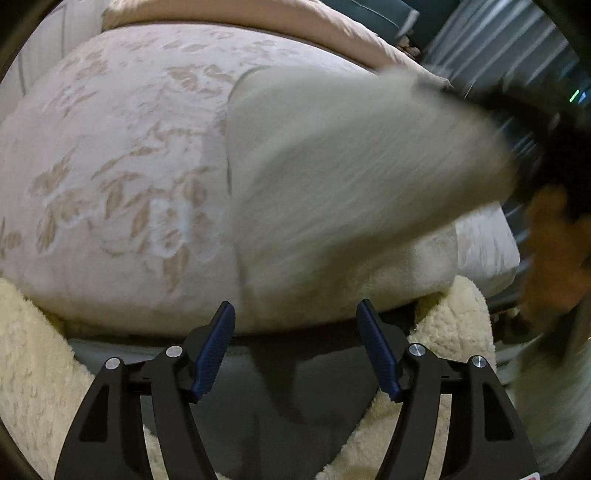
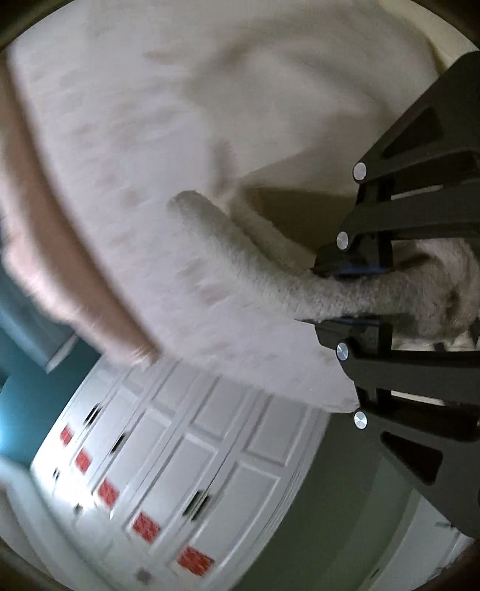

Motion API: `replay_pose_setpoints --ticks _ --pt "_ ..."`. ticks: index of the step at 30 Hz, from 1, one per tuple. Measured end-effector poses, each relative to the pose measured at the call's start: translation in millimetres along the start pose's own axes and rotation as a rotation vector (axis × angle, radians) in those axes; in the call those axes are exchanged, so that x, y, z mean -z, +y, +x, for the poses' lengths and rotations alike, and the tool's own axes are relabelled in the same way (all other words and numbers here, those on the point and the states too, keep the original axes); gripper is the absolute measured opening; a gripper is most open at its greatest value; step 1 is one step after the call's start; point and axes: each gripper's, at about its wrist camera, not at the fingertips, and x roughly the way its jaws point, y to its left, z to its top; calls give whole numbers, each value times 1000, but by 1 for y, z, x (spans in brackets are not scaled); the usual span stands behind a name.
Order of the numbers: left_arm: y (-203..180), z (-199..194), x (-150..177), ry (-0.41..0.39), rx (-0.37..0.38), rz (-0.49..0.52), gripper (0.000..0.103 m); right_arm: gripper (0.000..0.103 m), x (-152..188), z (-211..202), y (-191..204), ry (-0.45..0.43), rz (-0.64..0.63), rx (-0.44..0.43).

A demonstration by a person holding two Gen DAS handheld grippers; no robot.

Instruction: Fold small clothes

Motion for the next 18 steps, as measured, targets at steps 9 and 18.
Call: replay_pose_setpoints --ticks 9,18 --pt "-35 44 -19 -12 -42 89 66 16 4 -34 -111 -45 141 255" --pt "-18 79 -20 58 -171 69 59 28 48 -20 -173 34 287 236"
